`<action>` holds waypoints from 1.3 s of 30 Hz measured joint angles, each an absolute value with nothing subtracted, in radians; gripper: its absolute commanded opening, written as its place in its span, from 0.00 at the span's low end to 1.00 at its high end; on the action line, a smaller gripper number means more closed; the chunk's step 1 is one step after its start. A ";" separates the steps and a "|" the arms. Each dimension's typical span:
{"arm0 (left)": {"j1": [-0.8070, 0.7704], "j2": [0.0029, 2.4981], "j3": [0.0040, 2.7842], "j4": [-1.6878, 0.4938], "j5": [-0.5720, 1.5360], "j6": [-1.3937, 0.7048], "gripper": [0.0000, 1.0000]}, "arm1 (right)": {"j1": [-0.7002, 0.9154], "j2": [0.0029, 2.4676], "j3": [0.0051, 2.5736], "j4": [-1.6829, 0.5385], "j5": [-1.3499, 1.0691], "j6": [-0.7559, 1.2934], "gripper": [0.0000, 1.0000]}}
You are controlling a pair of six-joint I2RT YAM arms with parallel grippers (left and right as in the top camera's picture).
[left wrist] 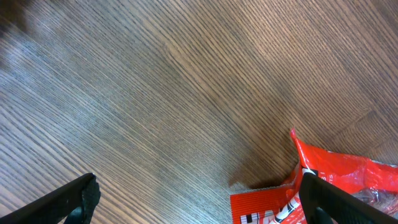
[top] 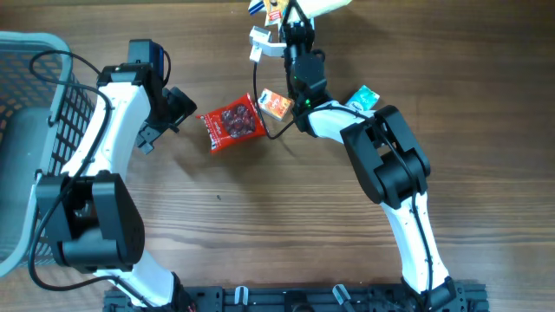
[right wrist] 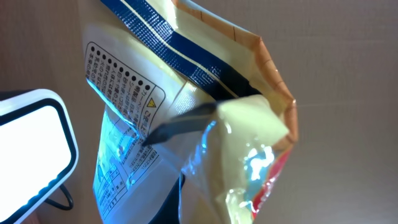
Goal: Scan the item barcode
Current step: 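Raise the wet-wipe pack toward the white scanner with the right gripper, then carry the wet-wipe pack to the right side of the table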
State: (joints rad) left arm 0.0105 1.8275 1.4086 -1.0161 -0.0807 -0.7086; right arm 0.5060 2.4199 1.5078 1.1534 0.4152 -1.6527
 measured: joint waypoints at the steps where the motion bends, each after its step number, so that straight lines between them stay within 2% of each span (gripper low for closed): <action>1: 0.010 1.827 1.409 -1.016 -0.081 -0.709 1.00 | 0.506 2.420 1.508 1.153 0.417 -1.653 0.04; 10: 0.010 1.827 1.409 -1.016 -0.081 -0.709 1.00 | 0.482 2.420 1.508 1.209 0.480 -1.612 0.04; 12: 0.010 1.827 1.409 -1.016 -0.081 -0.709 1.00 | 0.424 2.416 1.508 1.318 0.548 -1.590 0.04; 15: 0.010 1.827 1.409 -1.016 -0.081 -0.709 1.00 | 0.196 2.386 1.509 1.370 0.814 -1.511 0.04; 17: 0.010 1.827 1.409 -1.015 -0.081 -0.709 1.00 | 0.028 2.377 1.514 1.207 0.999 -1.417 0.04; 20: 0.010 1.827 1.409 -1.016 -0.081 -0.709 1.00 | -0.227 2.375 1.514 0.804 1.237 -1.177 0.04; 23: 0.010 1.827 1.409 -1.016 -0.081 -0.709 1.00 | -0.411 2.370 1.517 0.454 1.309 -0.925 0.04; 24: 0.010 1.827 1.409 -1.016 -0.081 -0.709 1.00 | -0.454 2.370 1.519 0.331 1.301 -0.844 0.09; 25: 0.010 1.827 1.409 -1.016 -0.081 -0.709 1.00 | -0.480 2.370 1.520 0.263 1.289 -0.788 0.24; 27: 0.010 1.827 1.409 -1.016 -0.081 -0.709 1.00 | -0.517 2.370 1.520 0.173 1.263 -0.676 0.79; 28: 0.010 1.827 1.409 -1.016 -0.081 -0.709 1.00 | -0.526 2.370 1.520 0.117 1.228 -0.604 0.92; 30: 0.010 1.827 1.409 -1.016 -0.081 -0.709 1.00 | -0.510 2.369 1.520 0.072 1.178 -0.552 1.00; 34: 0.010 1.827 1.409 -1.016 -0.081 -0.709 1.00 | -0.402 2.369 1.520 0.037 1.118 -0.487 1.00; 36: 0.010 1.827 1.409 -1.015 -0.081 -0.709 1.00 | -0.343 2.350 1.524 -0.055 1.069 -0.448 1.00; 39: 0.010 1.827 1.409 -1.016 -0.081 -0.709 1.00 | -0.276 2.292 1.525 -0.149 0.910 -0.354 1.00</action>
State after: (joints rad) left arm 0.0105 1.8275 1.4086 -1.0161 -0.0807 -0.7086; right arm -0.2760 2.2925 1.5253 -0.1486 0.9096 -0.3538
